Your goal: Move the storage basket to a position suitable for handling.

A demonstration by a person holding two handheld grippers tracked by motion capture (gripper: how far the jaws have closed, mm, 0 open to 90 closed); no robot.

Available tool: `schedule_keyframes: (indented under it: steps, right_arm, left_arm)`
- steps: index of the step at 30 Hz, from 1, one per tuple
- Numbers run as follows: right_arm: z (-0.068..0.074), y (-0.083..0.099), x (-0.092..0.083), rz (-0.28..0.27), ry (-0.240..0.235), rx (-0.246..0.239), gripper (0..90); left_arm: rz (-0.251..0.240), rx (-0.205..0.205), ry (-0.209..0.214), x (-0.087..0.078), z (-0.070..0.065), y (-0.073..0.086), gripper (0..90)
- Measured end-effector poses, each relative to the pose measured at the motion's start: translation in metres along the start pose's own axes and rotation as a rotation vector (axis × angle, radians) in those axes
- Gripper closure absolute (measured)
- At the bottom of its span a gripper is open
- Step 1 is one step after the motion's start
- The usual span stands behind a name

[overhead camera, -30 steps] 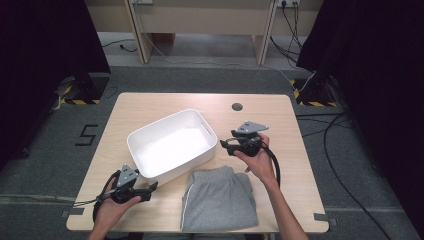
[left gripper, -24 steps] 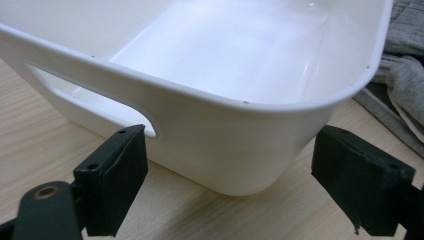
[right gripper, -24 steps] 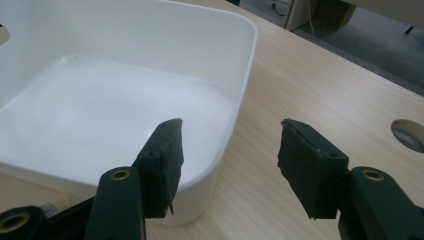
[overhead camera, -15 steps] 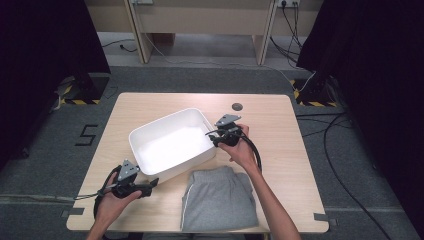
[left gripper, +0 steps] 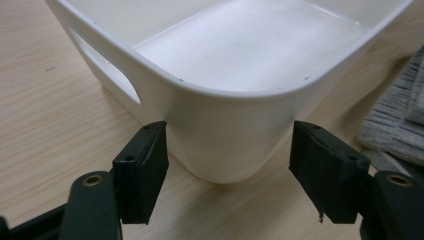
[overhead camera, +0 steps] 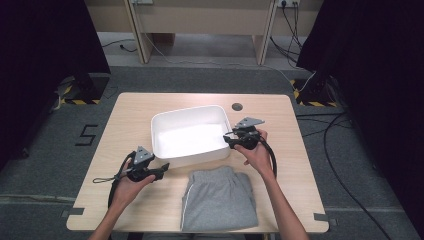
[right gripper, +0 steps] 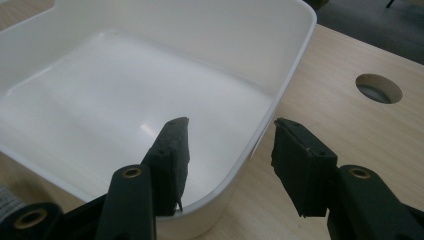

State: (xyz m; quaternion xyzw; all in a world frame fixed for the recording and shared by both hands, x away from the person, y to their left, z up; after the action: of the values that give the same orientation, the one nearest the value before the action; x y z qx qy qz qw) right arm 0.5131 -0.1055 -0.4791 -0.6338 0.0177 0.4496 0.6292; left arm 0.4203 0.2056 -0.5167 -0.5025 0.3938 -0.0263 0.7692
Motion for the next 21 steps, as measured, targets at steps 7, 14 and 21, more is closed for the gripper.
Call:
schedule_keyframes:
  steps: [7,14,21]
  right_arm:
    - [-0.008,0.005,-0.009,-0.019,0.023,-0.001,48.8]
    - [-0.013,0.010,-0.018,-0.031,0.051,0.000,48.7]
    - [-0.020,0.017,-0.029,-0.050,0.058,0.024,48.5]
  left_arm:
    - [-0.002,-0.005,0.013,0.009,0.000,-0.010,30.3]
    - [-0.017,-0.011,0.034,0.016,-0.004,-0.018,30.5]
    - [-0.019,0.013,0.046,0.020,-0.011,-0.027,30.0]
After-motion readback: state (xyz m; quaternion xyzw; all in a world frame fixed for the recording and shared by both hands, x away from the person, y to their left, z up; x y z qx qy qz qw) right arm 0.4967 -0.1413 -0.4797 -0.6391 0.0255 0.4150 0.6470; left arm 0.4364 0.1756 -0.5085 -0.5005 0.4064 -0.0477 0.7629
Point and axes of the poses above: each handheld gripper's, and its own axes: x roughly forward along the jaws, y roughly out of its underside, z roughly to its left, the point moved 5 cm from there along x, roughly forward along the jaws, and after that the axes turned 15 degrees about x, right-handed, at the moved point
